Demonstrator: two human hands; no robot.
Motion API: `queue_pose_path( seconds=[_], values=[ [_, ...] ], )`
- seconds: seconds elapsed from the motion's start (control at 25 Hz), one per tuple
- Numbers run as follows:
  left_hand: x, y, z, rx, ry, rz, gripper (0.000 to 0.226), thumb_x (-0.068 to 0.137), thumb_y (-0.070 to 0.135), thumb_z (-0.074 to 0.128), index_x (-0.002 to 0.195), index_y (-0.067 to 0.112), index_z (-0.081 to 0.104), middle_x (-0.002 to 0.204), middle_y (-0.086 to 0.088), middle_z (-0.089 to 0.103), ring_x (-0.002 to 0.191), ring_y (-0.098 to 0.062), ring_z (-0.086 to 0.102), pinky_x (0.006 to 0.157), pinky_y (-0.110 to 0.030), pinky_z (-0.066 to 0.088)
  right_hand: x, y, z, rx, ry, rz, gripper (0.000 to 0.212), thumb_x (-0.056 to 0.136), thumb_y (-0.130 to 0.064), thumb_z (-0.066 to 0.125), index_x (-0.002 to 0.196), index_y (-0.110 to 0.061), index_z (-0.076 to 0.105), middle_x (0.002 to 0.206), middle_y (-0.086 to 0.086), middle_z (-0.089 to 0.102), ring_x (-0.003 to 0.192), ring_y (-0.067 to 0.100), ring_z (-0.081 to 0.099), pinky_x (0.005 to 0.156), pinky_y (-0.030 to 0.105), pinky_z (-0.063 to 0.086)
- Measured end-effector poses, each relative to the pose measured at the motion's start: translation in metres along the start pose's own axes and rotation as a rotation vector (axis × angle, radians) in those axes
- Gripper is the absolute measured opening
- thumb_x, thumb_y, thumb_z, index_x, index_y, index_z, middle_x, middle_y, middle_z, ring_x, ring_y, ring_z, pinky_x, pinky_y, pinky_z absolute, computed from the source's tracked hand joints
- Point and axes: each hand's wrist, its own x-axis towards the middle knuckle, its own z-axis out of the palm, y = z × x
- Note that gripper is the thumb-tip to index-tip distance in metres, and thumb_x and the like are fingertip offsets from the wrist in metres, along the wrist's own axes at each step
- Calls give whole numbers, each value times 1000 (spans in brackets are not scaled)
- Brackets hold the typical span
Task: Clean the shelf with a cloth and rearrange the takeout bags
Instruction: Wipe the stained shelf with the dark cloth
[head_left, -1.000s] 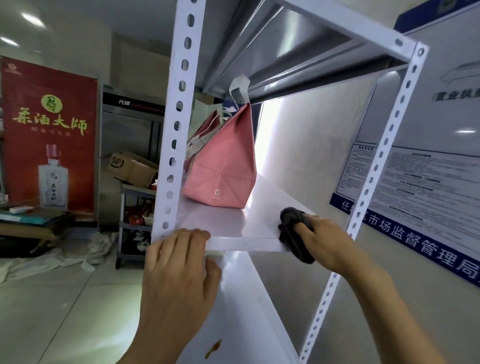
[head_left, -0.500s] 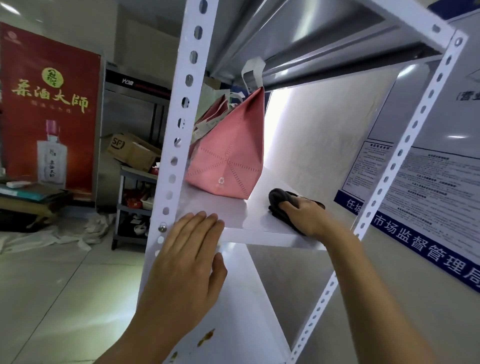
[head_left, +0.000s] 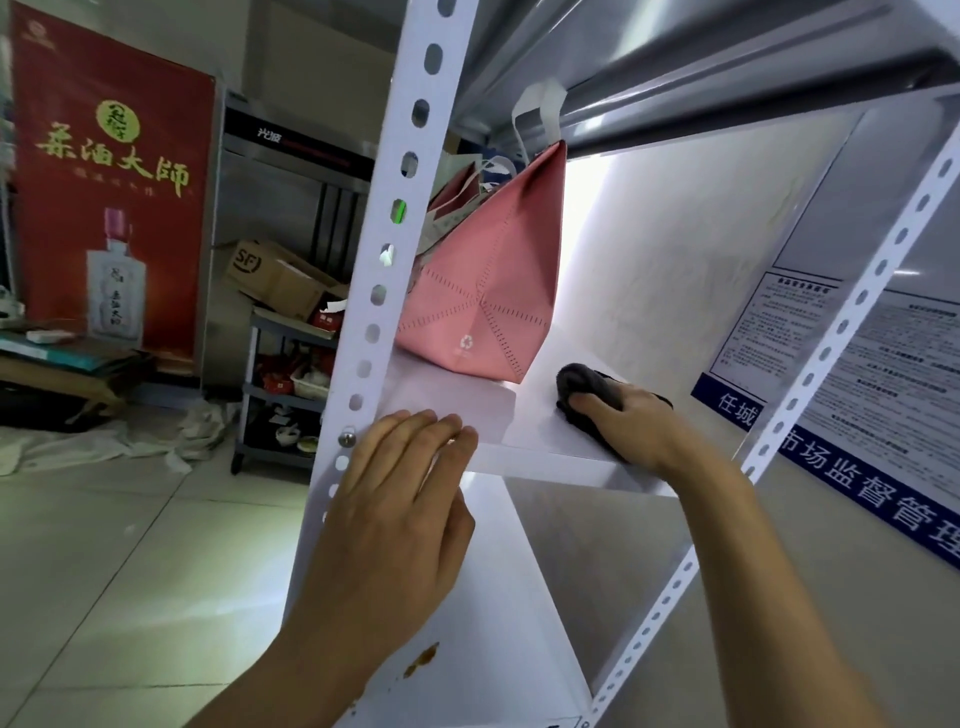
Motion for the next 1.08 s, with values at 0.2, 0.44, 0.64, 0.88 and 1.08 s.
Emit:
queue_pose_path(
  seconds=[0.2,0.44,0.64,0.88,1.08],
  values=[
    [1,2,-6,-53,-5,-25,40,88,14,54,126,8,65,131,-7,63,127,-26,54,112,-43,38,-65,-17,1,182,89,-312,33,91,-46,38,99,-25,63,98,-19,64,93,-3,59,70,10,44],
    [0,10,-9,-231,54,-129,42,80,4,54,122,5,58,124,-6,62,127,-21,48,117,-21,21,-61,-74,19,403,-146,-457,25,93,-36,40,94,-23,62,95,-11,64,87,5,59,73,13,46],
    [1,6,-11,-217,30,-122,37,85,7,46,120,7,58,122,-6,63,125,-23,51,113,-26,32,-52,-49,16,437,-80,-387,25,90,-34,38,74,-20,50,71,-14,55,67,2,50,61,10,40],
    [2,6,-14,-205,27,-100,34,84,7,44,115,9,59,119,-5,64,123,-23,53,111,-29,34,-57,-60,18,383,-53,-455,28,89,-38,35,85,-19,55,82,-7,62,73,5,56,63,16,43],
    [0,5,-8,-242,59,-88,32,87,4,45,116,10,57,123,-4,62,126,-22,51,111,-34,38,-60,-62,22,442,-26,-441,24,89,-33,35,73,-23,49,75,-7,57,70,10,53,66,24,43]
  ],
)
